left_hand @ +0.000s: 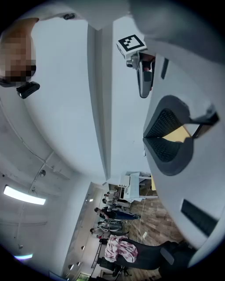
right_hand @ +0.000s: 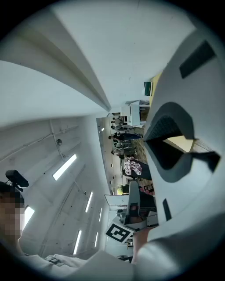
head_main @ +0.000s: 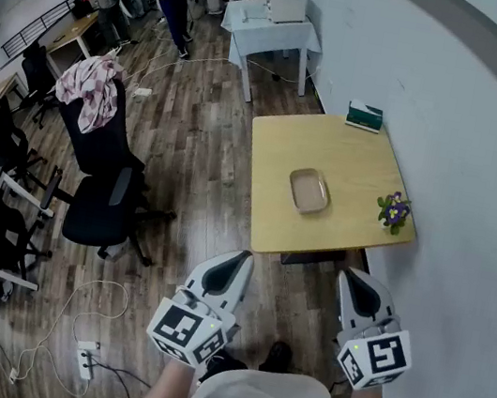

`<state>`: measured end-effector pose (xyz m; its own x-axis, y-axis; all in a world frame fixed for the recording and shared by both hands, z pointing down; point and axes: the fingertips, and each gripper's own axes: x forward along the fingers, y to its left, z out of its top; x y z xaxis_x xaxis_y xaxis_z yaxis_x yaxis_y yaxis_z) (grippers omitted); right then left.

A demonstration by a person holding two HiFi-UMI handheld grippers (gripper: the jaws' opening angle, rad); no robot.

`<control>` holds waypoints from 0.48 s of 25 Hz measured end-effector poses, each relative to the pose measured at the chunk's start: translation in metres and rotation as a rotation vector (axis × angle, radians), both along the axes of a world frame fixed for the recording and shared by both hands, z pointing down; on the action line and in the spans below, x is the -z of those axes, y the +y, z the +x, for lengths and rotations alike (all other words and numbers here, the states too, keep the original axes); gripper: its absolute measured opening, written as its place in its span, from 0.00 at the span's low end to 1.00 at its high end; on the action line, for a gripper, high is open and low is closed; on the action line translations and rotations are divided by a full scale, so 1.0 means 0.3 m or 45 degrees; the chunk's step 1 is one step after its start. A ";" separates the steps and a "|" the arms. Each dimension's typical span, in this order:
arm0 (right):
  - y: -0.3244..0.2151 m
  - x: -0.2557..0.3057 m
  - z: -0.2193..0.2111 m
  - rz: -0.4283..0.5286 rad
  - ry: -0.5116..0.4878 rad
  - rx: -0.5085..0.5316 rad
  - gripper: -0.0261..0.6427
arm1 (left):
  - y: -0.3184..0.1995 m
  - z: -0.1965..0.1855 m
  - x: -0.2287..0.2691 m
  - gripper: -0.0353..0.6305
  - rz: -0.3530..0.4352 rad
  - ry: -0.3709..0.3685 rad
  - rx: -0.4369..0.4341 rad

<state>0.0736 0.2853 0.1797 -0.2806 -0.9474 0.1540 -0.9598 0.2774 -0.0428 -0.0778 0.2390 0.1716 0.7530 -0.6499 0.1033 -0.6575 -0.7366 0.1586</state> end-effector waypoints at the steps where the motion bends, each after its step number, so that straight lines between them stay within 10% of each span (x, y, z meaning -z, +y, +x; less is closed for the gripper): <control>1: 0.003 0.003 -0.003 0.001 0.000 0.004 0.04 | 0.006 -0.001 0.000 0.06 0.000 -0.002 0.001; 12: 0.036 0.018 -0.020 0.016 0.029 0.051 0.04 | 0.057 0.006 -0.014 0.06 -0.011 -0.013 0.018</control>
<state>0.0675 0.2962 0.1744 -0.3146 -0.9374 0.1491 -0.9487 0.3156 -0.0178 -0.0761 0.2561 0.1758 0.7427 -0.6595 0.1165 -0.6694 -0.7258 0.1584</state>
